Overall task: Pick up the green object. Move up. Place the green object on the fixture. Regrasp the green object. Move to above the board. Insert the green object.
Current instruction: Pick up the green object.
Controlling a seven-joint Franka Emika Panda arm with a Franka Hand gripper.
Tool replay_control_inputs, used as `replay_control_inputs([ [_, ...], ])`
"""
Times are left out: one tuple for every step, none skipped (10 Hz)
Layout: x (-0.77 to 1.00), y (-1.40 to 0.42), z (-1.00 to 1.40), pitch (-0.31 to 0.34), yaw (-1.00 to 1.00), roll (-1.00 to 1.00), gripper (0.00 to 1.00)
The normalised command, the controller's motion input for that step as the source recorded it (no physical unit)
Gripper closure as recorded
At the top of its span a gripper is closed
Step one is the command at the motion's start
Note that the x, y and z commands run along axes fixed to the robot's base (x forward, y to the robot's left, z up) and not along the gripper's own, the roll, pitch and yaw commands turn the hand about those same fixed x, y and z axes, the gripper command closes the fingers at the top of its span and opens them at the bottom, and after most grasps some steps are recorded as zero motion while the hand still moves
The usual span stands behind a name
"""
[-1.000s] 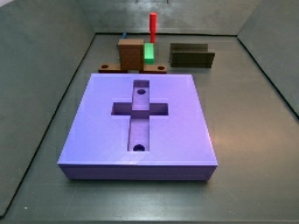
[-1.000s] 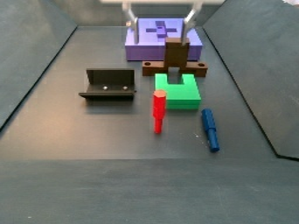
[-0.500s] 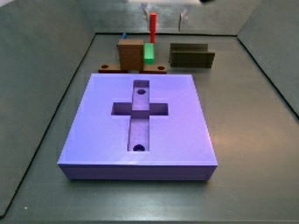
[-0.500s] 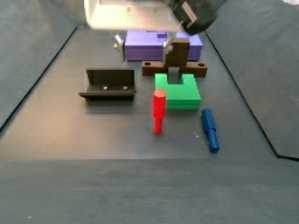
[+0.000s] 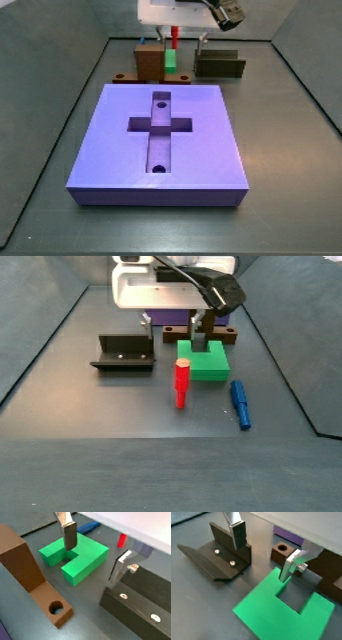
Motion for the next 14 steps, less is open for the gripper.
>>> replay_control_inputs([
  [-0.21,-0.05,-0.24,-0.057,0.05,0.00,0.00],
  [-0.13,-0.07,-0.23,-0.069,0.05,0.00,0.00],
  [0.00,-0.06,-0.21,-0.059,0.01,-0.02,0.00],
  [0.17,-0.02,-0.19,-0.010,0.00,-0.01,0.00],
  [0.19,0.00,-0.21,0.000,0.00,0.00,0.00],
  [0.08,0.00,-0.22,0.000,0.00,0.00,0.00],
  [0.00,-0.01,-0.18,0.000,0.00,0.00,0.00],
  [0.00,-0.03,-0.15,0.000,0.00,0.00,0.00],
  [0.00,-0.08,-0.10,0.000,0.00,0.00,0.00],
  [-0.01,-0.11,-0.08,0.000,0.00,0.00,0.00],
  [0.00,-0.13,-0.09,0.000,0.00,0.00,0.00],
  [0.00,-0.08,-0.16,0.000,0.00,0.00,0.00],
  [0.00,-0.04,-0.17,0.000,0.00,0.00,0.00],
  [-0.01,-0.08,-0.23,0.000,0.00,0.04,0.00],
])
